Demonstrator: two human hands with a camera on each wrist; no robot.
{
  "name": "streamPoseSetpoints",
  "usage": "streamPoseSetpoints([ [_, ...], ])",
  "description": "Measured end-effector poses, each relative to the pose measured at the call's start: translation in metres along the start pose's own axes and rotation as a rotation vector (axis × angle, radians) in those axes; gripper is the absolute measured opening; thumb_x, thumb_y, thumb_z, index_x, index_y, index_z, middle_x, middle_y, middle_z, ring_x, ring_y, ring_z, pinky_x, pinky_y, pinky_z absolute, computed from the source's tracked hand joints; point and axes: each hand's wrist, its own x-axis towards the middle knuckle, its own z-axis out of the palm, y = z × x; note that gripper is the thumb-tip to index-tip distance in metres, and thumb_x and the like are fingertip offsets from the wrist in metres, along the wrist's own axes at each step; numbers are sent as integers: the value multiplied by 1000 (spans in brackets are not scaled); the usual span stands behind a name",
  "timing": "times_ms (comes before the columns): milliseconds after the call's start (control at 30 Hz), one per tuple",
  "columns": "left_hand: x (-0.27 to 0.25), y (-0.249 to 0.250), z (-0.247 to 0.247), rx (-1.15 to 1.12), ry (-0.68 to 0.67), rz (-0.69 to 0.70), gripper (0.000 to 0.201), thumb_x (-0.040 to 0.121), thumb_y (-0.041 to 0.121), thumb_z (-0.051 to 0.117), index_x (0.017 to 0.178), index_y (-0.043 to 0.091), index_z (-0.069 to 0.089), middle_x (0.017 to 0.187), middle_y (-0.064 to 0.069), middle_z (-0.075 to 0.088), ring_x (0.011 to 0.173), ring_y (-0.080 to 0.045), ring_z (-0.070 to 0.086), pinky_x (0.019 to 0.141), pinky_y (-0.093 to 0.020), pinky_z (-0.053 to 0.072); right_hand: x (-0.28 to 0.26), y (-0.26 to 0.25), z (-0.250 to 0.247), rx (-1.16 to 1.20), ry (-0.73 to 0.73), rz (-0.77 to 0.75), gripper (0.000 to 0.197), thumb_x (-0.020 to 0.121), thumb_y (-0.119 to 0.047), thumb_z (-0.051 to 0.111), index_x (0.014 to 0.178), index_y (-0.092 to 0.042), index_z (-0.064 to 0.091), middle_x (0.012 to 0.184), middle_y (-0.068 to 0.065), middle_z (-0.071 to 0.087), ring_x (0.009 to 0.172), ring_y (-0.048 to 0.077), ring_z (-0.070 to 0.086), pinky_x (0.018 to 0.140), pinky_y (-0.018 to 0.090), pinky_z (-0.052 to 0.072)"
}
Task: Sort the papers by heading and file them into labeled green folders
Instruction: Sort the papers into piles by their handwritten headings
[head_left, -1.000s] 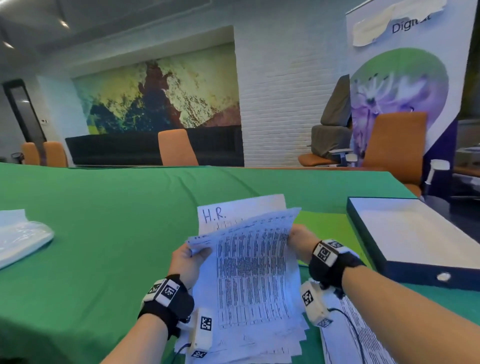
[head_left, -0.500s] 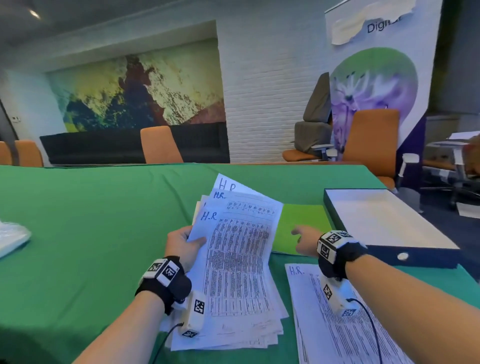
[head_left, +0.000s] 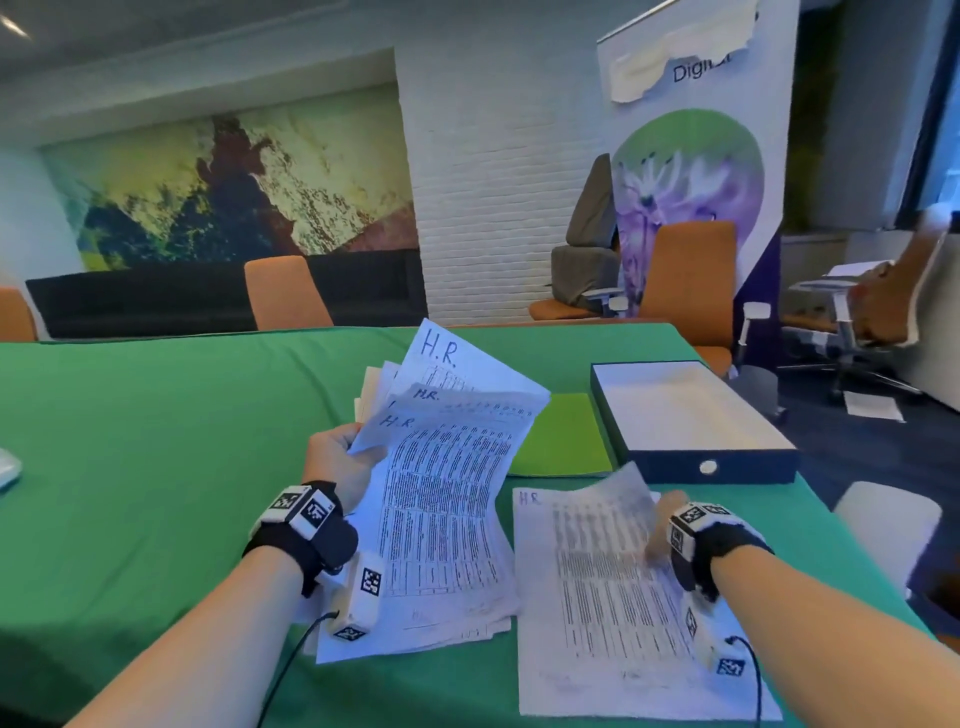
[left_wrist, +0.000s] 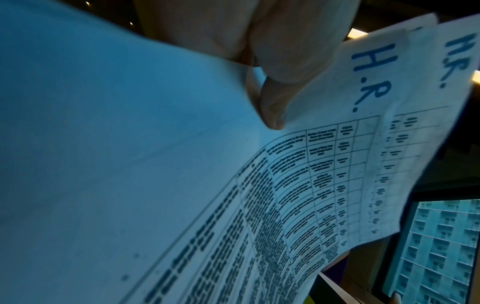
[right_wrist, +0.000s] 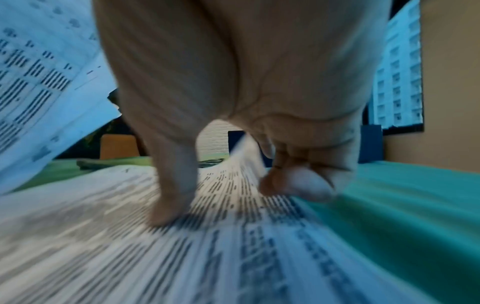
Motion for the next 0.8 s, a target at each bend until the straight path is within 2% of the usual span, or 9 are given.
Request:
streamPoseSetpoints([
  [67, -1, 2, -1, 17, -2, 2, 17, 82, -2, 66, 85, 14, 66, 90, -6, 65, 85, -24, 60, 81, -31, 43, -1, -2, -14, 68, 75, -10, 43, 80, -13, 68, 120, -6, 55, 110, 11, 64, 101, 27, 64, 83, 33, 51],
  [133, -1, 2, -1, 33, 6, -7, 19, 82, -4, 65, 95, 9, 67, 92, -5, 64, 86, -23, 59, 80, -31, 42, -3, -6, -29, 116, 130, -52, 24, 82, -15, 63, 103, -5, 62, 99, 12, 66, 92, 28, 65, 76, 33, 50],
  [233, 2, -7, -5, 71, 15, -29, 23, 82, -4, 64, 103, 6, 67, 95, -6, 64, 86, -24, 58, 78, -33, 44, -6, -11, -46, 172, 218, -154, 16, 88, -20, 59, 89, -7, 67, 85, 8, 64, 80, 24, 61, 71, 28, 44],
  [333, 7, -20, -12, 75, 37, -73, 27, 83, -1, 65, 109, 4, 67, 100, -11, 67, 87, -30, 62, 78, -38, 49, -2, -16, -61, 372, 333, -235, 22, 91, -20, 58, 69, -16, 61, 73, 6, 61, 70, 23, 58, 66, 25, 43],
  [400, 10, -26, -16, 69, 57, -96, 28, 83, 0, 65, 110, 5, 67, 101, -12, 67, 88, -29, 62, 79, -37, 48, 0, -23, -75, 493, 440, -305, 19, 92, -16, 56, 75, -14, 63, 71, 5, 61, 70, 23, 56, 67, 27, 43],
  [467, 14, -31, -19, 70, 61, -111, 28, 82, 0, 66, 110, 5, 67, 103, -13, 67, 89, -30, 62, 80, -38, 49, 1, -31, -90, 602, 506, -377, 14, 93, -10, 53, 85, -9, 65, 65, 0, 54, 63, 18, 50, 59, 25, 37],
  [533, 18, -36, -21, 82, 69, -125, 27, 82, 1, 66, 109, 3, 67, 102, -13, 68, 87, -29, 62, 79, -37, 48, -2, -41, -104, 652, 558, -441, 14, 92, -7, 51, 86, -9, 63, 62, -1, 50, 63, 20, 49, 55, 24, 33],
  [633, 23, -44, -25, 91, 96, -183, 23, 84, 3, 65, 107, 0, 66, 98, -14, 67, 80, -28, 60, 74, -34, 45, -16, -56, -124, 662, 666, -528, 15, 91, -10, 55, 96, -11, 69, 83, 8, 66, 84, 25, 60, 71, 30, 44],
  [800, 24, -58, -27, 29, 103, -274, 18, 89, 9, 59, 103, -1, 64, 99, -17, 65, 80, -27, 56, 76, -35, 45, -46, -77, -139, 818, 713, -597, 19, 94, -9, 52, 104, -13, 67, 93, -1, 61, 89, 18, 56, 70, 16, 33],
])
